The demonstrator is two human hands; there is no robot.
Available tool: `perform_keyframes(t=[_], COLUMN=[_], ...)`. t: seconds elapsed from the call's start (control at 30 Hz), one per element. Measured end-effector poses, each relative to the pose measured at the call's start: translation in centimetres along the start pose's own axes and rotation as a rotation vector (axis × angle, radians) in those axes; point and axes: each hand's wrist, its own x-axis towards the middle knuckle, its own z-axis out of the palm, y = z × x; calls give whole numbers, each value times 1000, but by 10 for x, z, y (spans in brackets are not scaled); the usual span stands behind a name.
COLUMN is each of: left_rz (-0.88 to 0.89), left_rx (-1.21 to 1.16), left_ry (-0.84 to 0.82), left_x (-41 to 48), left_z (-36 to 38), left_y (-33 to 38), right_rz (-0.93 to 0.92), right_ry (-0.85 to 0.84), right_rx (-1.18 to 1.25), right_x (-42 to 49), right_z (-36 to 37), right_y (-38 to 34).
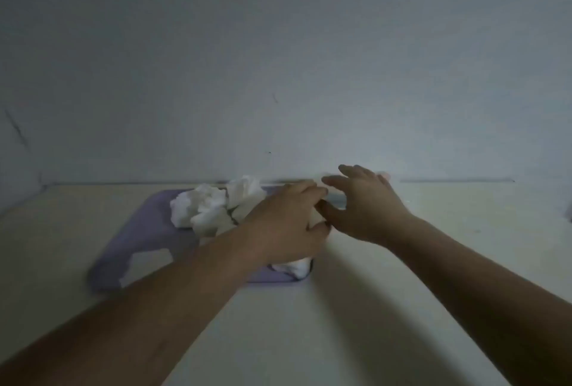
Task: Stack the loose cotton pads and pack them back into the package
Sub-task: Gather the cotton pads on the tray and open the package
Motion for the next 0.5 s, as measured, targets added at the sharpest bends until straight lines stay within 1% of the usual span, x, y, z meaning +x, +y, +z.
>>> perform_keyframes(t=[0.07, 0.17, 0.27, 0.4, 0.5], left_rz=[9, -5, -5, -58, -62], left_rx=[78, 151, 193, 282, 312], left_ry=[-85, -142, -96, -208, -272], left_x=[-16, -34, -25, 2, 9], left_z=[3, 15, 13, 6, 6], left_y=[-2, -21, -48, -67, -64], right_rz=[16, -11, -56, -116, -146], right_ry=[-48, -44, 92, 294, 331], right_rx=[-86, -128, -127, -107, -47], right_x=[-10, -12, 5, 31, 33], right_z=[8, 32, 56, 78, 81], right_y=[-6, -12, -22, -25, -22])
